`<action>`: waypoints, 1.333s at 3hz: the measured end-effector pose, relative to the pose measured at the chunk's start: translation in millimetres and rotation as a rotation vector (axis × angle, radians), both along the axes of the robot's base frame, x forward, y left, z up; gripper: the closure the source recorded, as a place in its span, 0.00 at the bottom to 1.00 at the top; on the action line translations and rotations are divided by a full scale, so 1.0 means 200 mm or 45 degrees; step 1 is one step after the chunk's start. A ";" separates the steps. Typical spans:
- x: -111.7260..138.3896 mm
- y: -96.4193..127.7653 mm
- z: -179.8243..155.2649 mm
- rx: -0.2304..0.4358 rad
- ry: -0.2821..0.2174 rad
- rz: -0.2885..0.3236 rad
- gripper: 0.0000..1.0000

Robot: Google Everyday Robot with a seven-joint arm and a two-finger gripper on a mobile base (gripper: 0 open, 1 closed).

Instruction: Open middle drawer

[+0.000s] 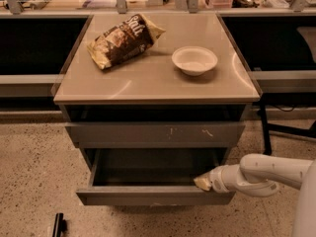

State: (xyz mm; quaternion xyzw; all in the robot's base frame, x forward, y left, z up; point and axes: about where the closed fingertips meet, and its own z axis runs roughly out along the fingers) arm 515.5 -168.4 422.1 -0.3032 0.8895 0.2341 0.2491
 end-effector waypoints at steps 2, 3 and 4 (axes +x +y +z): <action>-0.11 0.00 -0.01 0.037 0.075 0.054 1.00; -0.16 0.00 -0.02 0.049 0.101 0.104 1.00; -0.21 0.03 -0.01 0.054 0.104 0.225 1.00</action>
Offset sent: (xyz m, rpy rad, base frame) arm -0.0334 -0.0039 -0.0067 0.0460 0.1019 0.0558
